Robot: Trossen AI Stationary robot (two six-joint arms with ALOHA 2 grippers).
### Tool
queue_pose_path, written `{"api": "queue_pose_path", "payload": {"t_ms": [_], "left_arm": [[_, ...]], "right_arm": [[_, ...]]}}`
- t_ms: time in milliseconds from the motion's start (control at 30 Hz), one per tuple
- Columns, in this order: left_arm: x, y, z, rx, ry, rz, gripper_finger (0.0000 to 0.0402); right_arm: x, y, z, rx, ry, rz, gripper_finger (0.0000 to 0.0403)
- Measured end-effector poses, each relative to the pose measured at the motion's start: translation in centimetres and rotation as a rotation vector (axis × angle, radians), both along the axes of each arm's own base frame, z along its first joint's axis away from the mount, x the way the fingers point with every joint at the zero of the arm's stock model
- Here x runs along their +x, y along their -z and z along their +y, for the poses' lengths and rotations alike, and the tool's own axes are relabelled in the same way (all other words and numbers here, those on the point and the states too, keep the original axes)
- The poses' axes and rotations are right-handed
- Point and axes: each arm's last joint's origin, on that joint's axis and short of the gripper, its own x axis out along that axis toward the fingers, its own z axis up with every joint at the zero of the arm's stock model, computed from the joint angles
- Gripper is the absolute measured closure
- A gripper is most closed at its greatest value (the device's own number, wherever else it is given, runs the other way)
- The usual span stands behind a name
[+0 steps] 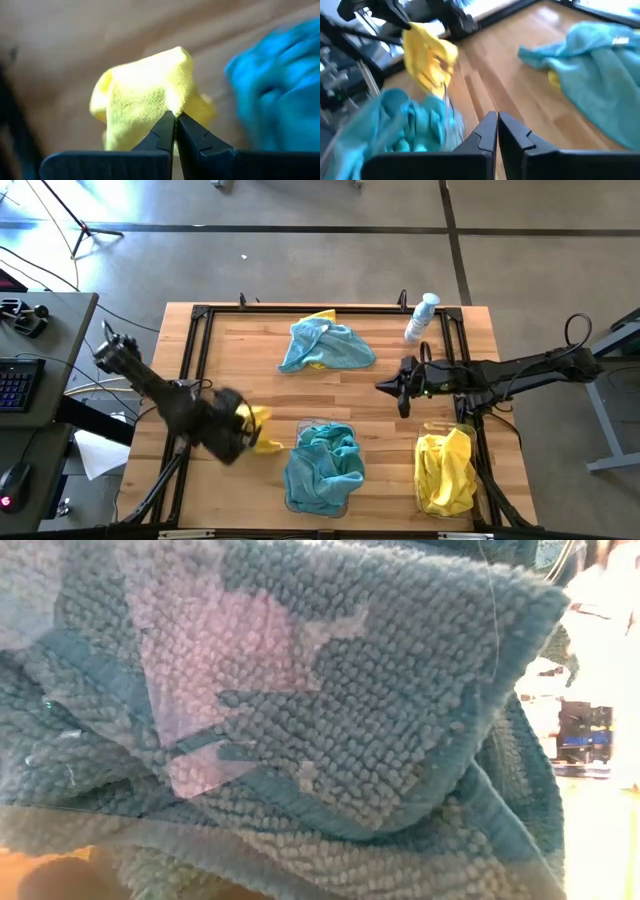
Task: Sort microfiber towel by color & place in baskets
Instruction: Put the yellow towel into the right transparent bin
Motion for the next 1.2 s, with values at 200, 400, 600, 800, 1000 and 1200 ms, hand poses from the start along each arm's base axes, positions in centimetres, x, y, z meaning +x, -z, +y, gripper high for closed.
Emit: {"api": "queue_pose_path", "payload": {"t_ms": [200,400,600,800,1000,1200], "left_arm": [[1.4,-3.7,5.6,0.161,0.162,-0.047,0.0401],[4.2,-5.7,10.8,0.264,0.352,-0.067,0.0401],[6.6,-7.1,14.7,0.321,0.540,-0.222,0.0401],[7.1,-7.7,16.9,0.340,0.684,-0.295,0.0401],[7.1,-7.7,17.7,0.366,0.784,-0.295,0.0401],[6.9,-8.7,18.2,0.418,0.851,-0.310,0.0401]], "right_arm": [[1.1,-1.1,0.1,-0.051,-0.002,-0.126,0.0365],[5.4,-4.2,0.3,-0.170,0.041,-0.158,0.0312],[11.3,-7.6,0.6,-0.394,0.096,-0.099,0.0240],[16.2,-10.3,-0.3,-0.547,0.162,0.012,0.0166],[21.0,-10.9,-1.5,-0.582,0.118,0.044,0.0132],[24.4,-8.8,-2.0,-0.515,0.095,0.157,0.0131]]}}
